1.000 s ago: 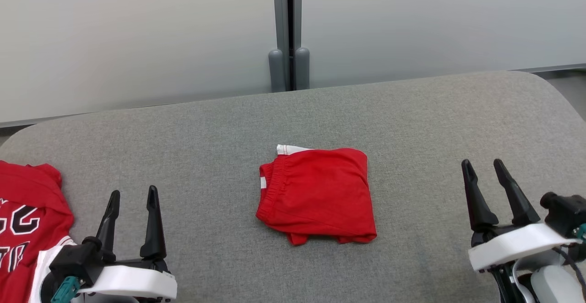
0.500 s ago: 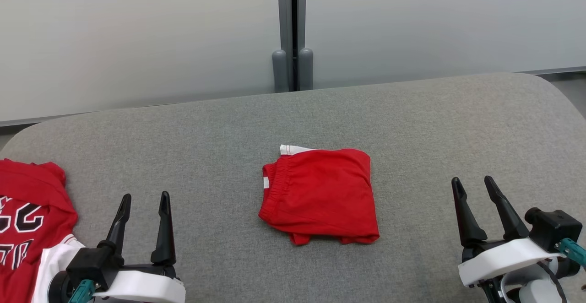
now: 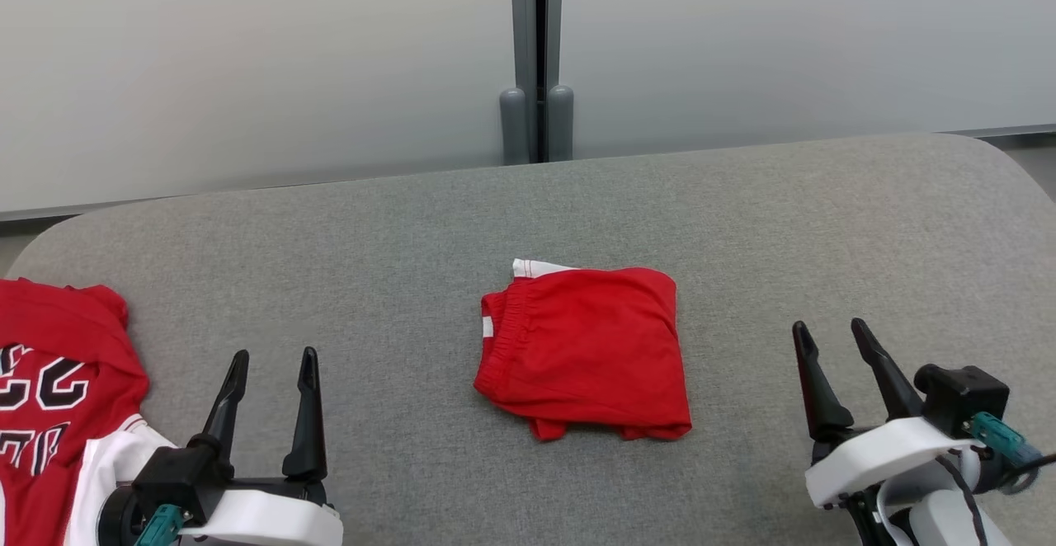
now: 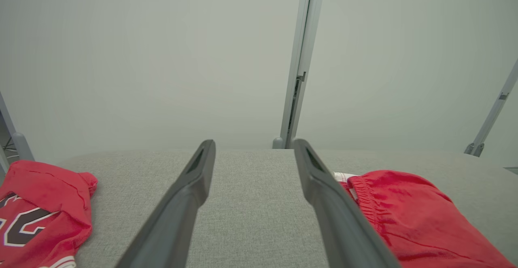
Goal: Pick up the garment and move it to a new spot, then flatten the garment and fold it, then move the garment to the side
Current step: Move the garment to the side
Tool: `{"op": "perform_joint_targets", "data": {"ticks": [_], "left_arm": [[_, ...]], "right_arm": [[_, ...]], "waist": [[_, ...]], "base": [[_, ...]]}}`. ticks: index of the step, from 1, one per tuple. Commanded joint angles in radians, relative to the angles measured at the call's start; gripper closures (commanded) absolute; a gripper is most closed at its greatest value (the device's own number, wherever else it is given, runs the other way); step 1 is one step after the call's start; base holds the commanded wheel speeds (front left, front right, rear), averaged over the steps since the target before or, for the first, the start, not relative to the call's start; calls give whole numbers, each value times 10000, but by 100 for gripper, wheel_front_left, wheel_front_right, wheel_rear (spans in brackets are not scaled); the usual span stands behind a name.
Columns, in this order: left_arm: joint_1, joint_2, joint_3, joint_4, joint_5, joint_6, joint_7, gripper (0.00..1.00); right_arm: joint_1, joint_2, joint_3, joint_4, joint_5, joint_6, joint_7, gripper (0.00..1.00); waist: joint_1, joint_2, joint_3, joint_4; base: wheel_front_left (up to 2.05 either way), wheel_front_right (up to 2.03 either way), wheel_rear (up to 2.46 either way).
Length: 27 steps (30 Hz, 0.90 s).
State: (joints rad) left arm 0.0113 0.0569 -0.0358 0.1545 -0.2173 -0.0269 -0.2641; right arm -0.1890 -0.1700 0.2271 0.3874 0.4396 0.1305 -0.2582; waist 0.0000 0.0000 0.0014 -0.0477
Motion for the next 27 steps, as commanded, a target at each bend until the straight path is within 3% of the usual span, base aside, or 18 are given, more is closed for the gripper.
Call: {"op": "perform_joint_targets", "data": {"ticks": [1,11,21,27], "left_arm": [[-44,46,11,3,42,-51,-2,0],[-305,-29,-182,118,-111,-114,0,0],[-702,-43,-182,321,-194,-203,0,0],[-838,-47,-222,323,-274,-155,0,0]], "right_arm": [[-143,17,17,67,-63,6,42,0],[-1917,304,564,1597,-343,6,1807,0],[-3286,767,-112,4197,-110,6,4476,0],[-3266,1006,-296,5033,429,6,5373,0]], "waist": [[0,0,32,53],[0,0,458,842],[0,0,985,1745],[0,0,1111,1990]], "base": [[0,0,0],[0,0,0],[0,0,0],[0,0,0]]}}
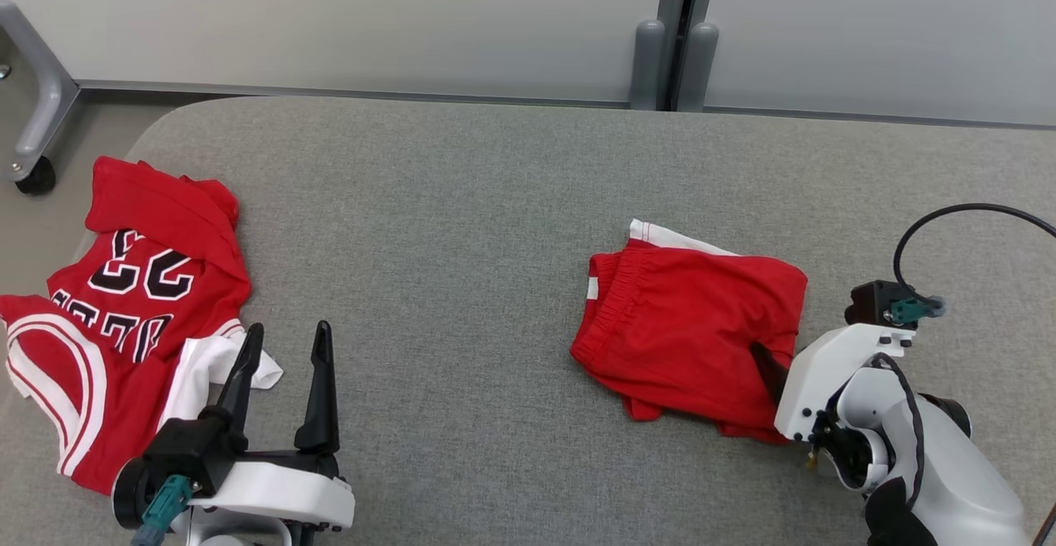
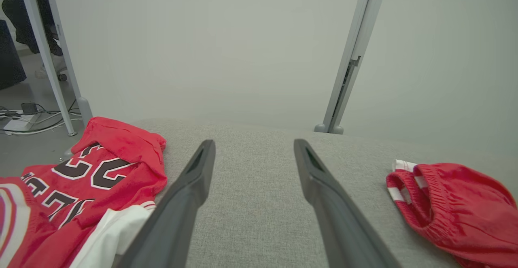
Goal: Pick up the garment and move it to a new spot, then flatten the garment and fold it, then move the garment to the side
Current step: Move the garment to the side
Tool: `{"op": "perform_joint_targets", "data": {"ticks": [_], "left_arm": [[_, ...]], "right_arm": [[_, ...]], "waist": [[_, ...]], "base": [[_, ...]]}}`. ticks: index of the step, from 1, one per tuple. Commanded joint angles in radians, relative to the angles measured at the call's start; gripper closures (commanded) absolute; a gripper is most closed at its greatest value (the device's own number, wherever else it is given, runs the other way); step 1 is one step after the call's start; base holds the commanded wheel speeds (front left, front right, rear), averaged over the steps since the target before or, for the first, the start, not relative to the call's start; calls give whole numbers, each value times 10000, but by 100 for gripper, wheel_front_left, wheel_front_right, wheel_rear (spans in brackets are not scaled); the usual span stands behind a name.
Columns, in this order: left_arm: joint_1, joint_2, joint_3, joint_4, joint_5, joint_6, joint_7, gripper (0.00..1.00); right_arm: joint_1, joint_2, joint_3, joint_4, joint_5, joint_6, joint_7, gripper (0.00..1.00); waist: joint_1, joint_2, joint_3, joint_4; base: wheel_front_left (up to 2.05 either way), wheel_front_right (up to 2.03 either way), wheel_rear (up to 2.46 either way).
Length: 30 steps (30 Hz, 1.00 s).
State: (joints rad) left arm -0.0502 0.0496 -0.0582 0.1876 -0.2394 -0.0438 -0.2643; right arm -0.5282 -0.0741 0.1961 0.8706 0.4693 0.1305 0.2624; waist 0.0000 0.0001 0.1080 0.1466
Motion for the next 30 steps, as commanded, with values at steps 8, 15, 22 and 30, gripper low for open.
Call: {"op": "perform_joint_targets", "data": {"ticks": [8,15,22,30], "left_arm": [[-243,26,100,-28,86,32,2,0],[-178,25,137,-88,158,-72,2,0],[-155,24,-7,-200,179,-192,2,0],[-424,27,-120,-268,302,-231,2,0]], "right_arm": [[24,145,145,372,513,6,-217,100],[-239,-20,356,89,750,6,-821,100],[-280,-488,912,-400,933,4,-936,100],[-50,-828,1395,-1222,1130,4,-965,100]], "waist": [[0,-1,31,-130],[0,-1,-175,-684],[0,-1,-283,-2245],[0,-1,-23,-4120]], "base": [[0,0,0],[0,0,0],[0,0,0],[0,0,0]]}}
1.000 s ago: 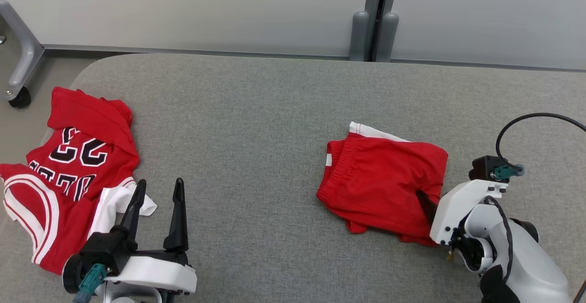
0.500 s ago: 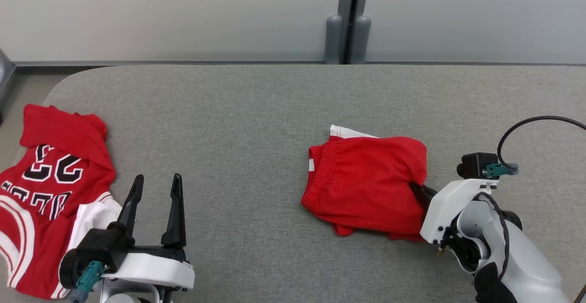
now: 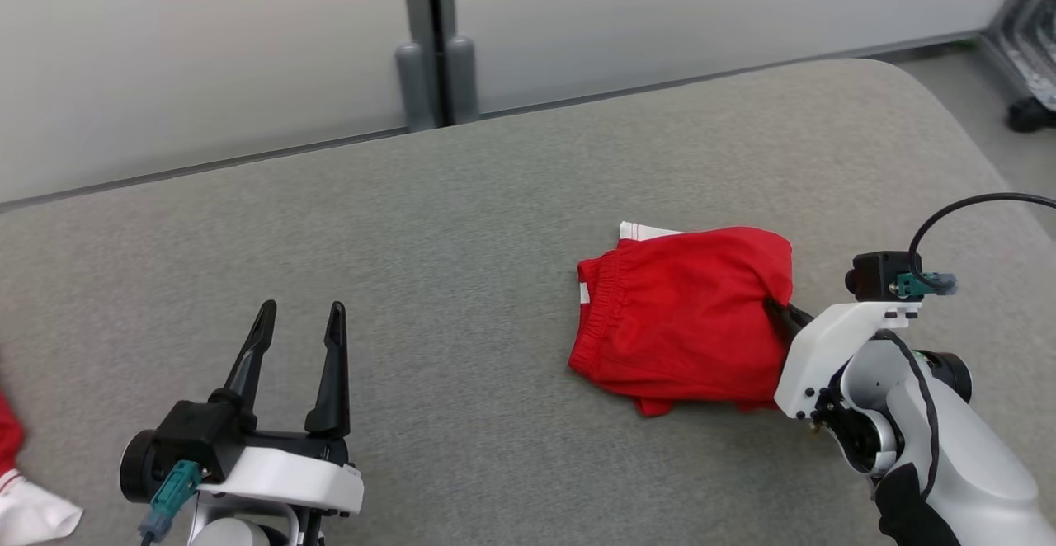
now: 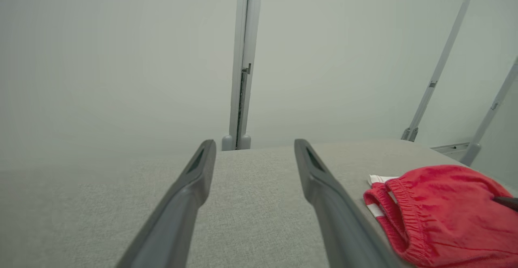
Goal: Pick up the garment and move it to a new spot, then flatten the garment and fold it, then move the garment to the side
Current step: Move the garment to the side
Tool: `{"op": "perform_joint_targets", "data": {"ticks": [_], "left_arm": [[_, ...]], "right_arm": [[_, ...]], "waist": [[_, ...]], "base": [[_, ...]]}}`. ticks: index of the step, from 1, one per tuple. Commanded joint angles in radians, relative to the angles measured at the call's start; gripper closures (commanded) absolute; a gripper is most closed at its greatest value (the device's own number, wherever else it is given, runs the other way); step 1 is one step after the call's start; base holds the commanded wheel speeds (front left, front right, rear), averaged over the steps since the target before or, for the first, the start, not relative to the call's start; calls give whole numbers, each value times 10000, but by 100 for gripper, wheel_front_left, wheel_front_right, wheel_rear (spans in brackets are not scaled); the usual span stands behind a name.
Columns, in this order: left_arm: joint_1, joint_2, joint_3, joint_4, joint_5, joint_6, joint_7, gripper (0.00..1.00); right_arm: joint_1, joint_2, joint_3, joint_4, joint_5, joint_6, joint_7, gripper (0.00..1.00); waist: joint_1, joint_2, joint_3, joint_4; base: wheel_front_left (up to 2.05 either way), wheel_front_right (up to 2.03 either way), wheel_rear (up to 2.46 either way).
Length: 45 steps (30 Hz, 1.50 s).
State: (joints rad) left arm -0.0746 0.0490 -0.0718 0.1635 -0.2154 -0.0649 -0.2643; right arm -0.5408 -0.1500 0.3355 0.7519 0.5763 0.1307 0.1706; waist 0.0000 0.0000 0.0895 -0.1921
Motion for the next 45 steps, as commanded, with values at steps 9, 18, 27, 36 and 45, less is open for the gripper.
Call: {"op": "perform_joint_targets", "data": {"ticks": [9,18,27,36,45], "left_arm": [[-610,87,-167,135,307,-224,2,0],[-1169,305,-408,262,512,-381,2,0],[-1753,721,-594,141,619,-441,207,0],[-2301,986,-836,-268,732,-494,509,0],[-2496,1046,-968,-376,661,-454,578,0]], "right_arm": [[212,-116,146,-678,326,2,-186,100],[-460,-778,406,-752,-132,2,-619,100],[-2202,-2423,1137,-121,-648,2,-855,100],[-3845,-3530,1839,1516,-968,1,-1375,100],[-5043,-4200,2093,3568,-1719,1,-1998,0]], "waist": [[0,0,668,-2128],[0,0,1412,-2150],[0,0,2526,-1621],[0,0,3397,-1163],[0,0,3697,-843]], "base": [[0,0,0],[0,0,0],[0,0,0],[0,0,0],[0,0,0]]}}
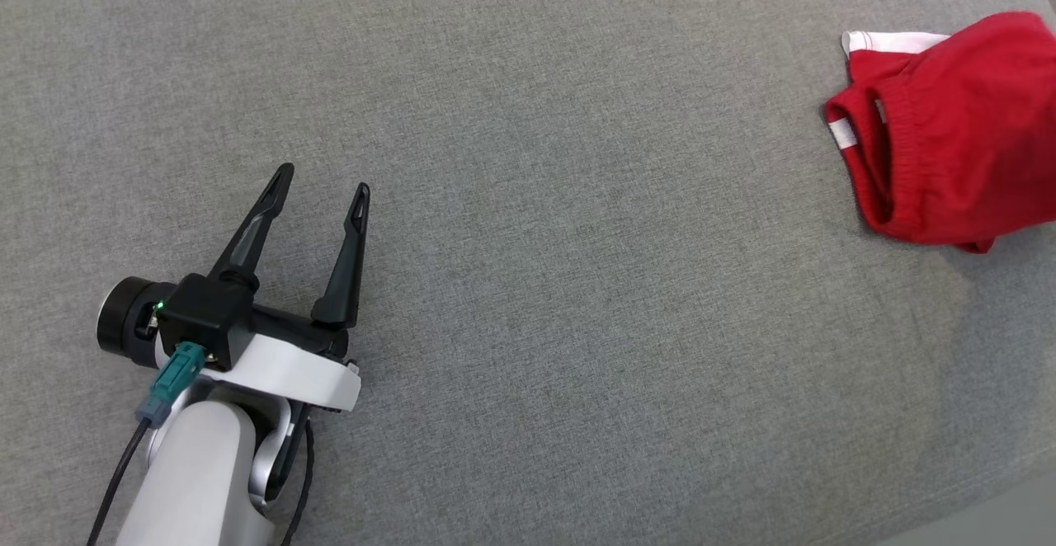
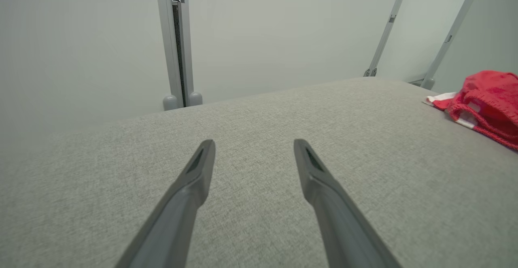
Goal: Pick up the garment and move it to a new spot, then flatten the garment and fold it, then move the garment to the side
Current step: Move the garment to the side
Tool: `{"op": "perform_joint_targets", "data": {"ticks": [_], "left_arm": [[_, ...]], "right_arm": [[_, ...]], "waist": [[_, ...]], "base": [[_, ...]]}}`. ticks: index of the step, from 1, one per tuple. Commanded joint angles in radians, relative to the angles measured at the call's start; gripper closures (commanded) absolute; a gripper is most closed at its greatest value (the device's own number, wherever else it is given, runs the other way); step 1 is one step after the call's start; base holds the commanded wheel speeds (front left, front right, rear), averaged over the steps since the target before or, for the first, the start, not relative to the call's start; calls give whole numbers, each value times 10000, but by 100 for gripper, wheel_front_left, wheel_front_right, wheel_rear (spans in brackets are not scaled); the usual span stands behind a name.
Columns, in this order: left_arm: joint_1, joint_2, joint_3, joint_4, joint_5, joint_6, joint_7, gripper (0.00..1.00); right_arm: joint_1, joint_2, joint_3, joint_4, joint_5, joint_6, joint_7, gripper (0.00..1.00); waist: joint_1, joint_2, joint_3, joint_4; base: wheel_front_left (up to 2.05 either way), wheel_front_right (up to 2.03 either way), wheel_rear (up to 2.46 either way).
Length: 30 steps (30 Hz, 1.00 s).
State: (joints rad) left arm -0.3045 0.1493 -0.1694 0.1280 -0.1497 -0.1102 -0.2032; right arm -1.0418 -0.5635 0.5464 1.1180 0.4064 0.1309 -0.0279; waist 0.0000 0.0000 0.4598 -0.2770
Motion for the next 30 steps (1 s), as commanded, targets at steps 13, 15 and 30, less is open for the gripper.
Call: {"op": "perform_joint_targets", "data": {"ticks": [13,15,30], "left_arm": [[232,-188,180,456,-406,259,-437,0],[400,-194,283,483,-490,319,-490,0],[1940,-177,1205,8,-915,850,-621,0]], "right_arm": [[-216,937,-863,789,-378,-1,-2241,0],[-56,1069,-875,374,-332,-1,-2332,0],[2887,1702,-1700,-4292,164,-1,-2380,0]], "waist": [[0,0,-1279,211],[0,0,-1613,278],[0,0,-3634,1118]], "base": [[0,0,0],[0,0,0],[0,0,0]]}}
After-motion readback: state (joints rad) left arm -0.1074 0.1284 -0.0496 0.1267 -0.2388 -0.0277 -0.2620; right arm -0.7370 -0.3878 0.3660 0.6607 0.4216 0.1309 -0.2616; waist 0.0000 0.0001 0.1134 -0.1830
